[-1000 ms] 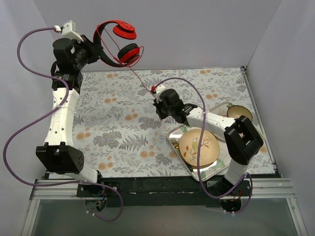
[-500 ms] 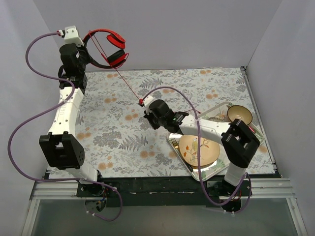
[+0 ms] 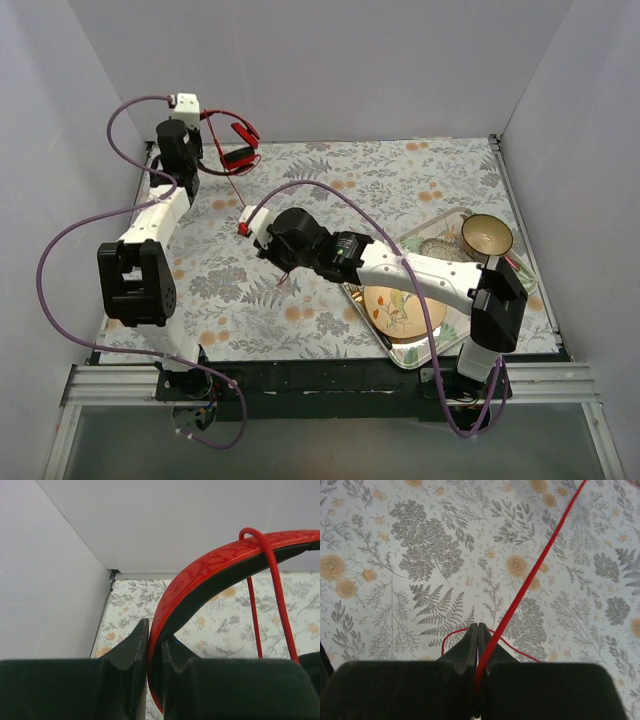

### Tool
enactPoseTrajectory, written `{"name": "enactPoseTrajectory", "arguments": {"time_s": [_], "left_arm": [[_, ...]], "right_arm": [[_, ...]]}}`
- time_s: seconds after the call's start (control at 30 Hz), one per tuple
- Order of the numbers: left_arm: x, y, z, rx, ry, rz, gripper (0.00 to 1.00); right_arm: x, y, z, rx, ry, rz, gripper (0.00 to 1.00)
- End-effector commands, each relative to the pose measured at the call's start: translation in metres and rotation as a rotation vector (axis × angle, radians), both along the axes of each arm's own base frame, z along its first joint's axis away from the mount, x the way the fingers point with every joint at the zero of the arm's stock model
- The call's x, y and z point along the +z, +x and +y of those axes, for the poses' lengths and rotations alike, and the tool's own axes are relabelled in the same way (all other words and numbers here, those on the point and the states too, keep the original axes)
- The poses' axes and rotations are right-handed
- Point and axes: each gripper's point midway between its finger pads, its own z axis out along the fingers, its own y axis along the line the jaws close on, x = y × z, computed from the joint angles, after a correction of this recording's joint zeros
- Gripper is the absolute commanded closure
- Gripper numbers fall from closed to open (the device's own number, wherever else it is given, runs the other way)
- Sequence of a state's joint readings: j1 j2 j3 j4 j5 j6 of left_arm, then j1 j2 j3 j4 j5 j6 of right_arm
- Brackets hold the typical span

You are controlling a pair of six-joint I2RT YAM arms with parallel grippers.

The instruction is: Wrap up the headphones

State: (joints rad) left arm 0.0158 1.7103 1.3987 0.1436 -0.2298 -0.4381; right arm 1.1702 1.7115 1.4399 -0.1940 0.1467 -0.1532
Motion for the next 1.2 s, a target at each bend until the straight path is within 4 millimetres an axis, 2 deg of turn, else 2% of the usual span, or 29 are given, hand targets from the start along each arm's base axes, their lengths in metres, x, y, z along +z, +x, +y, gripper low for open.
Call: {"name": "enactPoseTrajectory", "arguments": {"time_s": [0.0,0.03,0.07,0.1,0.13,0.17,0.2,0.23,0.27,0.3,0.33,0.37,0.4,0.47,0.5,0.57,0.6,0.67,0.77,0.87,1.03,1.1,1.17], "left_arm": [[0.043,-0.013,-0.024,-0.043,0.13,-0.16,1.0],[0.046,-0.02,-0.033,-0.087,0.172,-0.157,1.0],[0.029,-0.024,-0.047,-0.146,0.195,-0.12,1.0],[0.023,-0.028,-0.067,-0.206,0.22,-0.102,1.0],[0.018,-0.033,-0.077,-0.245,0.276,-0.077,1.0],[0.004,-0.042,-0.09,-0.296,0.296,-0.036,1.0],[-0.002,-0.048,-0.109,-0.351,0.313,-0.019,1.0],[-0.003,-0.056,-0.118,-0.387,0.335,-0.007,1.0],[-0.021,-0.064,-0.128,-0.437,0.348,0.042,1.0],[-0.027,-0.071,-0.144,-0.482,0.358,0.055,1.0],[-0.033,-0.078,-0.153,-0.514,0.365,0.072,1.0],[-0.038,-0.087,-0.158,-0.544,0.376,0.099,1.0],[-0.043,-0.096,-0.173,-0.602,0.373,0.113,1.0],[-0.052,-0.114,-0.19,-0.681,0.361,0.158,1.0],[-0.051,-0.12,-0.198,-0.727,0.354,0.156,1.0],[-0.064,-0.135,-0.207,-0.779,0.356,0.213,1.0],[-0.063,-0.144,-0.217,-0.811,0.364,0.213,1.0],[-0.071,-0.155,-0.224,-0.843,0.367,0.252,1.0],[-0.072,-0.167,-0.235,-0.893,0.354,0.284,1.0],[-0.067,-0.174,-0.239,-0.927,0.337,0.304,1.0],[-0.055,-0.193,-0.254,-1.025,0.251,0.35,1.0],[-0.041,-0.204,-0.264,-1.085,0.193,0.354,1.0],[-0.036,-0.216,-0.269,-1.119,0.125,0.389,1.0]], "right_arm": [[0.067,0.011,-0.017,-0.046,0.033,-0.135,0.99],[0.082,0.027,-0.023,-0.099,0.041,-0.17,0.99],[0.087,0.039,-0.032,-0.142,0.021,-0.195,0.99],[0.094,0.053,-0.04,-0.199,0.014,-0.218,0.99],[0.113,0.075,-0.049,-0.261,0.036,-0.243,0.99],[0.118,0.087,-0.056,-0.294,0.023,-0.263,0.99],[0.121,0.109,-0.068,-0.356,0.01,-0.278,0.99],[0.14,0.121,-0.074,-0.388,0.038,-0.297,0.99],[0.144,0.132,-0.079,-0.41,0.042,-0.296,0.99],[0.144,0.152,-0.091,-0.452,0.036,-0.294,0.99],[0.147,0.162,-0.098,-0.476,0.041,-0.298,0.99],[0.159,0.172,-0.105,-0.506,0.058,-0.316,0.99],[0.155,0.191,-0.12,-0.55,0.043,-0.314,0.99],[0.162,0.205,-0.13,-0.571,0.06,-0.313,0.99],[0.16,0.218,-0.141,-0.599,0.062,-0.305,0.99],[0.164,0.227,-0.148,-0.608,0.077,-0.302,0.99],[0.16,0.235,-0.156,-0.627,0.071,-0.298,0.99],[0.159,0.242,-0.163,-0.634,0.071,-0.294,0.99],[0.152,0.257,-0.181,-0.653,0.062,-0.286,0.99],[0.147,0.269,-0.199,-0.658,0.048,-0.31,0.99],[0.135,0.283,-0.212,-0.675,-0.019,-0.357,0.99],[0.128,0.286,-0.213,-0.671,-0.012,-0.338,0.99],[0.117,0.283,-0.209,-0.634,0.005,-0.295,0.99]]}}
